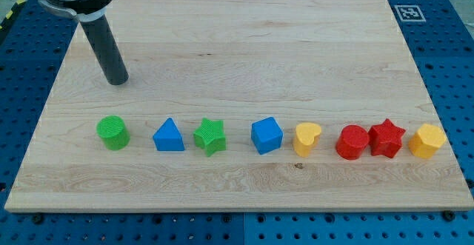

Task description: Point your arm to the green circle

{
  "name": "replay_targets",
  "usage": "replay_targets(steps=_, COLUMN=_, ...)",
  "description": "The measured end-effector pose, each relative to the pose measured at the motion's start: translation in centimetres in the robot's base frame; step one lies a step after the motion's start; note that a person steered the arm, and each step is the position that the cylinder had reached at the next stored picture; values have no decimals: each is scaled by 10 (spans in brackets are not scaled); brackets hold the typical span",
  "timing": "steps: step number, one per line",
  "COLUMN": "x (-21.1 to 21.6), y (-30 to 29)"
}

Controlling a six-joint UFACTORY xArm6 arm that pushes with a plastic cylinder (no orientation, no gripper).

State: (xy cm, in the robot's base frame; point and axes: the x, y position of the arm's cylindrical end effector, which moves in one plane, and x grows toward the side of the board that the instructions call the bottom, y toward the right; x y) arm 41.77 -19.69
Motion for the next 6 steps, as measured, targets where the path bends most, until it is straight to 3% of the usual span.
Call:
replay_targets(steps=3, x=0, y=0)
replay_targets(steps=5, x=103, y=-25)
replay_targets(steps=6, x=141, y=15)
